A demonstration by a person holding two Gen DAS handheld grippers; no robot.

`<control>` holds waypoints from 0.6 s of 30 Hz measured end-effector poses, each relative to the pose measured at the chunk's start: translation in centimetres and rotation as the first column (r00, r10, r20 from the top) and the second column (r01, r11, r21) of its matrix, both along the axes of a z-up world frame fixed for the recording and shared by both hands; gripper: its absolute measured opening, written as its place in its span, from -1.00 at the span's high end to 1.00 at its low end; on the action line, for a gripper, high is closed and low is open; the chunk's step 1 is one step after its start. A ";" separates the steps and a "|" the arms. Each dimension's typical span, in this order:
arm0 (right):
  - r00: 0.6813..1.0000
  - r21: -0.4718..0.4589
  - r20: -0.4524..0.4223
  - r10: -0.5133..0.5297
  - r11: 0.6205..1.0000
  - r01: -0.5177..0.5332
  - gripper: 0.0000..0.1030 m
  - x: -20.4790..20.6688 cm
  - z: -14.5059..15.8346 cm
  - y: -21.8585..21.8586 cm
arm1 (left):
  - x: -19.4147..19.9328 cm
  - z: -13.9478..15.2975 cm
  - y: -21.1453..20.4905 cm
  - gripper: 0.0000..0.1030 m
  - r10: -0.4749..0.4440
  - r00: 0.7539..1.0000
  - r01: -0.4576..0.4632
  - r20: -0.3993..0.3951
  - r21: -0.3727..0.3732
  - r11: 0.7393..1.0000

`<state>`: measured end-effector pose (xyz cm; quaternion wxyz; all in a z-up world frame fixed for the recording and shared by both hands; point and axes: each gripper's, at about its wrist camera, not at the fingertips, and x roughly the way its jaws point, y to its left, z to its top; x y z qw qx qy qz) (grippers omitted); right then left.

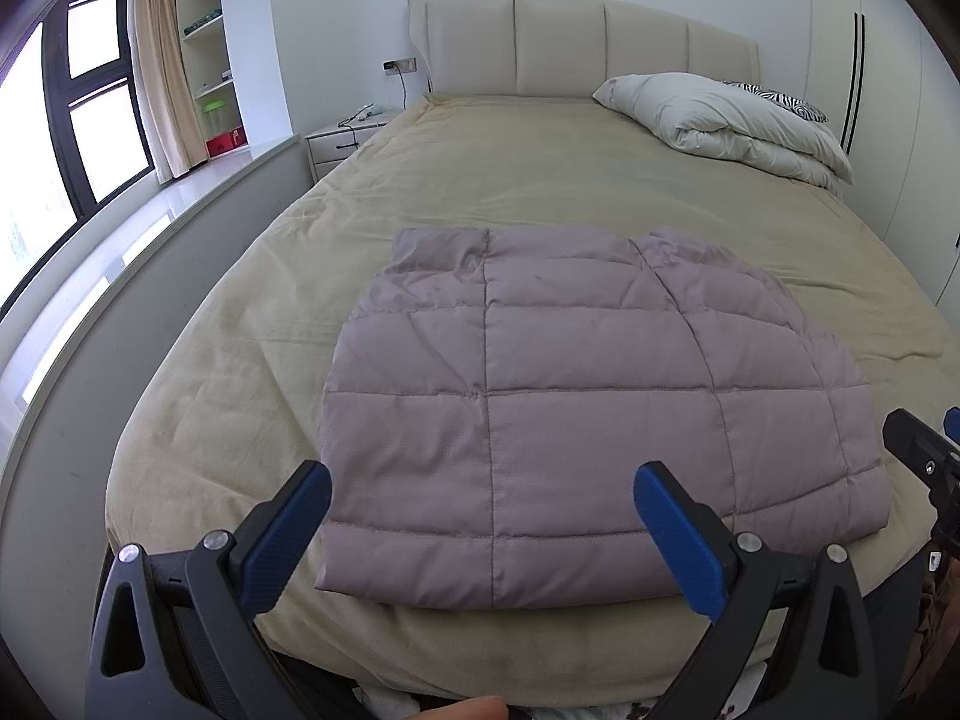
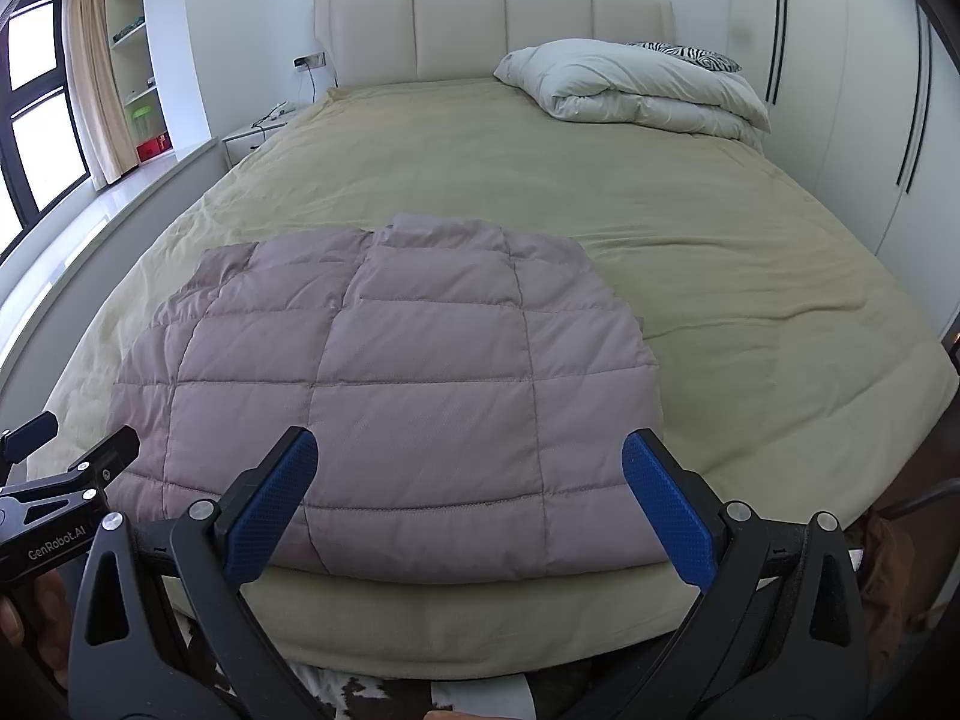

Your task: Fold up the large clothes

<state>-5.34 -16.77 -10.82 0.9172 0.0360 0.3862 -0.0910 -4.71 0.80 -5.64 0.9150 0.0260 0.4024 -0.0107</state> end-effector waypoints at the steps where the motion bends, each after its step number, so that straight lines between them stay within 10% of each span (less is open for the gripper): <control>1: 1.000 0.000 0.000 0.002 1.000 -0.002 -1.00 0.0 0.0 -0.1 | 0.0 0.0 0.0 -1.00 -0.001 1.000 0.001 -0.001 -0.001 1.000; 18: 1.000 0.000 -0.003 0.003 1.000 -0.003 -1.00 0.0 -0.1 -0.1 | 0.0 -0.1 -0.1 -1.00 -0.003 1.000 0.003 -0.002 -0.004 1.000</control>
